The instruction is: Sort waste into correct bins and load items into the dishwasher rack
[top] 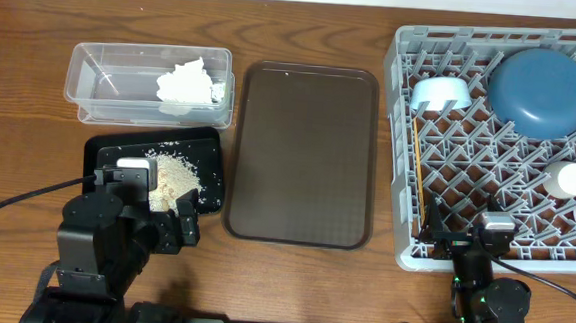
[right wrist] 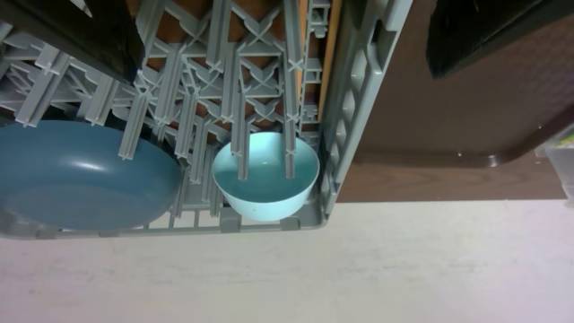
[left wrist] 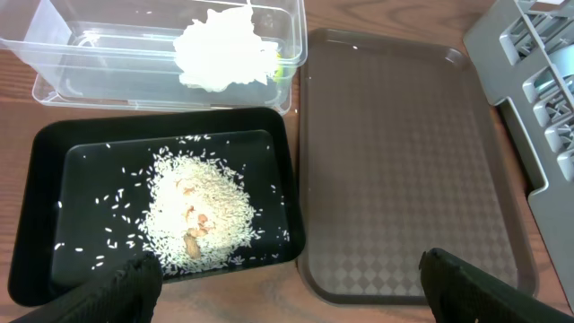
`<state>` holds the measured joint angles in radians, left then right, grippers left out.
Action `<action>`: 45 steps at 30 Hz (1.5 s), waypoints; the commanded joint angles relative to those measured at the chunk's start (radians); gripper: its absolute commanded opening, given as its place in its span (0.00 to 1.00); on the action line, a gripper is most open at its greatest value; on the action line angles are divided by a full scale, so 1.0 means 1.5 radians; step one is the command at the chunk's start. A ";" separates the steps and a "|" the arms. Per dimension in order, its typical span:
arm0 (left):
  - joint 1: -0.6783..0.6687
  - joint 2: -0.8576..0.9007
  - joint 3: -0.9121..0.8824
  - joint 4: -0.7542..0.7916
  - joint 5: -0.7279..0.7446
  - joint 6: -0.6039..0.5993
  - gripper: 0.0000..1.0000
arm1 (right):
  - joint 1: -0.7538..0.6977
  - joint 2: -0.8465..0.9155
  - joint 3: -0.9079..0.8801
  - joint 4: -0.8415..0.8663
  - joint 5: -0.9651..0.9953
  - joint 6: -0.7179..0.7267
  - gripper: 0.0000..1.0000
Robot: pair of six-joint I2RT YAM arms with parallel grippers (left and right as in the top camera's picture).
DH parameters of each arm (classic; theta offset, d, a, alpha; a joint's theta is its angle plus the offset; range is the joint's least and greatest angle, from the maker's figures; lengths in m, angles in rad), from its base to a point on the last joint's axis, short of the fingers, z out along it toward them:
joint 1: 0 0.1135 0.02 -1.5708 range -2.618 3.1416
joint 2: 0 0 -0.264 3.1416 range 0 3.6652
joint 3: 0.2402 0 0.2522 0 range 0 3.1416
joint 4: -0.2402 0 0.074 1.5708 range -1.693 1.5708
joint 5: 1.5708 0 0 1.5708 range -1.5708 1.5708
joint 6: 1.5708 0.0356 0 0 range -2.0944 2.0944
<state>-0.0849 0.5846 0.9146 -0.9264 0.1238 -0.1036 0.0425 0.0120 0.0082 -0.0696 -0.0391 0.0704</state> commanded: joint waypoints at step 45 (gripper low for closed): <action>0.002 -0.389 -0.607 0.636 -0.055 0.004 0.95 | 0.005 -0.005 -0.002 -0.002 0.008 -0.006 0.99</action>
<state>-0.0849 0.0101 0.0067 0.0376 0.0483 -0.1036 0.0425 0.0120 0.0082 -0.0704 -0.0296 0.0704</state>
